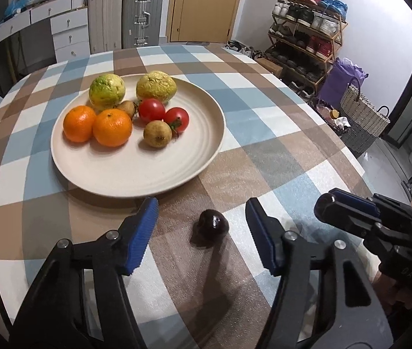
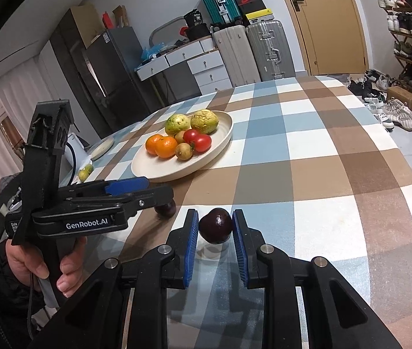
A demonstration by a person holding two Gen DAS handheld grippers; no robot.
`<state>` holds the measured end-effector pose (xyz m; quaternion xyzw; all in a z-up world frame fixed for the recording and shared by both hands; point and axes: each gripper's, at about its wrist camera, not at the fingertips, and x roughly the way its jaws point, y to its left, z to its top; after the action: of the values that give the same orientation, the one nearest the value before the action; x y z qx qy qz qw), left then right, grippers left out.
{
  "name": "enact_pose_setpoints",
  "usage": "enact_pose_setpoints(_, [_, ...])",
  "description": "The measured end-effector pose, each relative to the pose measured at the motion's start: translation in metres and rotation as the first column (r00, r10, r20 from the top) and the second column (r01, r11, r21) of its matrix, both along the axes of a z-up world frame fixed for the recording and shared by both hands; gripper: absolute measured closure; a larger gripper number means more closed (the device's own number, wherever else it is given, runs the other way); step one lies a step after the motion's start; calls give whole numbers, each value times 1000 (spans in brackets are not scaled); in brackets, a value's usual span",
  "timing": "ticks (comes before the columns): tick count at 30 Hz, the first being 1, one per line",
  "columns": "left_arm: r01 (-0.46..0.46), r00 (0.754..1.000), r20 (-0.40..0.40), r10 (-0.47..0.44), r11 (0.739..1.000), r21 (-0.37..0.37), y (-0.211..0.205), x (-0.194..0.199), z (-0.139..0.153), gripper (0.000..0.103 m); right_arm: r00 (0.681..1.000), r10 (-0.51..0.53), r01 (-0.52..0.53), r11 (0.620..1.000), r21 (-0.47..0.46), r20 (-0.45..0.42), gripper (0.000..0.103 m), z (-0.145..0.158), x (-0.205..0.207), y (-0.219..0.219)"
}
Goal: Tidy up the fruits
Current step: 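Grasp a dark plum with the right tool while the left tool grasps the other plum, then carry both plums over the white plate and open both tools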
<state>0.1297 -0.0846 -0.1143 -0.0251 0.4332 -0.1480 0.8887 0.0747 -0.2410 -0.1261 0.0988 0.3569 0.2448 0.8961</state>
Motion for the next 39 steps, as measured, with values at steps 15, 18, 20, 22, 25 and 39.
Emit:
enact_pose_setpoints(15, [59,997,-47,-58,998,9,-12,1,-13,82,1000,1,-1,1000,9,-4,79,-1,0,-2])
enact_pose_setpoints(18, [57,997,-44,-57,998,3,-10,1,-12,82,1000,-2,2,1000,9,-5,79,-1,0,-2])
enact_pose_setpoints(20, [63,997,-33,-63,998,-3,-10,-1,-9,82,1000,-4,4,1000,2,-7,79,-1,0,-1])
enact_pose_setpoints(22, [66,998,-23,-67,998,-11,-9,-3,-6,82,1000,-5,5,1000,-2,-8,79,-1,0,0])
enact_pose_setpoints(25, [68,998,-11,-69,997,-24,-7,-4,-1,82,1000,-6,6,1000,-12,-14,79,0,0,2])
enact_pose_setpoints(39, [7,998,70,0,995,-104,58,-8,41,82,997,78,-77,995,-62,13,79,24,13,46])
